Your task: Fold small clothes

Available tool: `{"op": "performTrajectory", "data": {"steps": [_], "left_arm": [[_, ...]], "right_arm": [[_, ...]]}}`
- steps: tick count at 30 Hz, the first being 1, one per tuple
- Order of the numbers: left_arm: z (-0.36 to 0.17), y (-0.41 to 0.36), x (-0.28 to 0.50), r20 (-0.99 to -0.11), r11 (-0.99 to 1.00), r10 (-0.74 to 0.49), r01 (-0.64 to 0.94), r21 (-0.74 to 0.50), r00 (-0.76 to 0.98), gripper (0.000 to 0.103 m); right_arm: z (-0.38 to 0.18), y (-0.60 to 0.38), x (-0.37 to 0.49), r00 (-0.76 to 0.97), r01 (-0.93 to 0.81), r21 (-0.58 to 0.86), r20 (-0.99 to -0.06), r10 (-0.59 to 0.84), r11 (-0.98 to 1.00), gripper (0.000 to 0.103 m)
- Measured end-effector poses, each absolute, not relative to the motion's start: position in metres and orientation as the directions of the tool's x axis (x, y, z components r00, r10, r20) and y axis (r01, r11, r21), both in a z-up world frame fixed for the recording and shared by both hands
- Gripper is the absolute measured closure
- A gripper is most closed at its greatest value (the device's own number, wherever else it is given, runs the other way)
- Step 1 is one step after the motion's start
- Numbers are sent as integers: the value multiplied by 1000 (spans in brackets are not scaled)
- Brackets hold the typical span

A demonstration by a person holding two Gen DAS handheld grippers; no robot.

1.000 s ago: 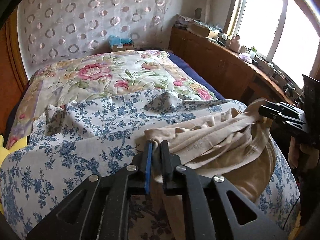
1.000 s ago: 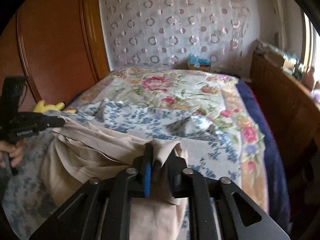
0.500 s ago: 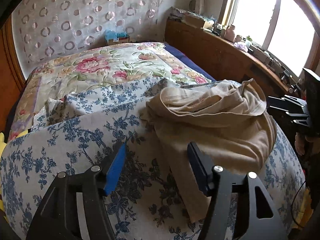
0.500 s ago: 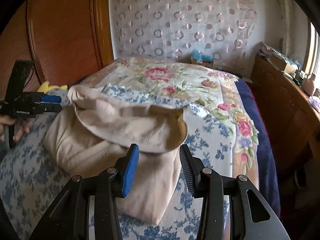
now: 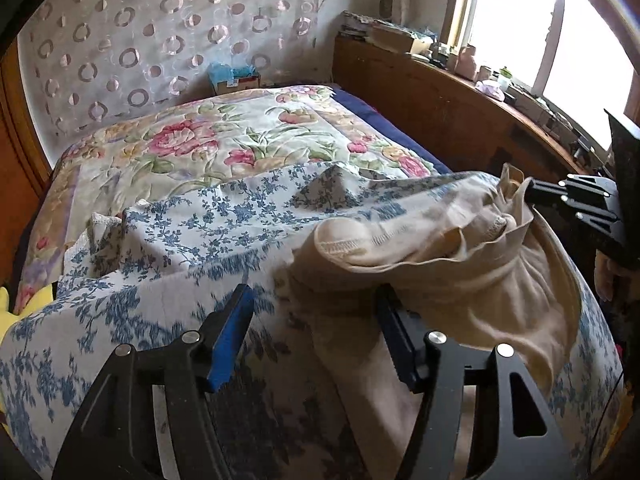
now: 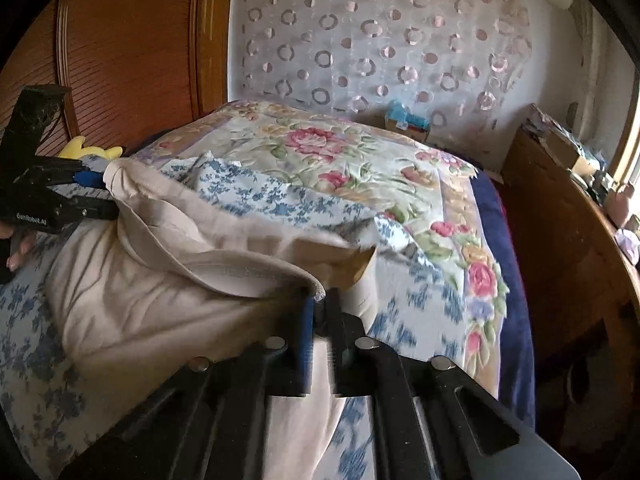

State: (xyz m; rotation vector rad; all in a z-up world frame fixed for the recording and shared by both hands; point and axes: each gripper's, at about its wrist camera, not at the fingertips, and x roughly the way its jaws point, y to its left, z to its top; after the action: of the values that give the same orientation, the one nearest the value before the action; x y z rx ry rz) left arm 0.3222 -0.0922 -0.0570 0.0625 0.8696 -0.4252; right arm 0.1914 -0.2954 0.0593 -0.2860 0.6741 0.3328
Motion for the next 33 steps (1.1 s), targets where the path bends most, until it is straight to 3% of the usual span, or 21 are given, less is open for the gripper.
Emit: {"op": "performTrajectory", "data": {"steps": [7, 8, 9, 11, 14, 24, 33], "left_arm": [[-58, -78, 339, -743, 940, -308, 310, -142, 594, 39], [-58, -77, 339, -742, 943, -302, 301, -142, 598, 39], [-58, -75, 339, -742, 944, -300, 297, -142, 599, 39], [-58, -74, 337, -742, 945, -297, 297, -138, 601, 39], [-59, -73, 332, -740, 943, -303, 301, -143, 600, 39], [-63, -88, 322, -744, 918, -357, 357, -170, 564, 39], [-73, -93, 326, -769, 909, -373, 369, -192, 520, 39]], "right_arm": [[70, -309, 219, 772, -254, -113, -622, 130, 961, 99], [70, -307, 221, 774, -236, -116, -623, 114, 965, 91], [71, -305, 221, 778, -216, -129, -622, 90, 968, 74], [72, -298, 217, 782, -206, -148, -619, 72, 967, 55], [74, -293, 209, 777, -208, -136, -624, 79, 969, 44], [60, -303, 180, 675, -265, 57, -702, 227, 963, 36], [42, -313, 198, 609, -216, 119, -759, 229, 969, 33]]}}
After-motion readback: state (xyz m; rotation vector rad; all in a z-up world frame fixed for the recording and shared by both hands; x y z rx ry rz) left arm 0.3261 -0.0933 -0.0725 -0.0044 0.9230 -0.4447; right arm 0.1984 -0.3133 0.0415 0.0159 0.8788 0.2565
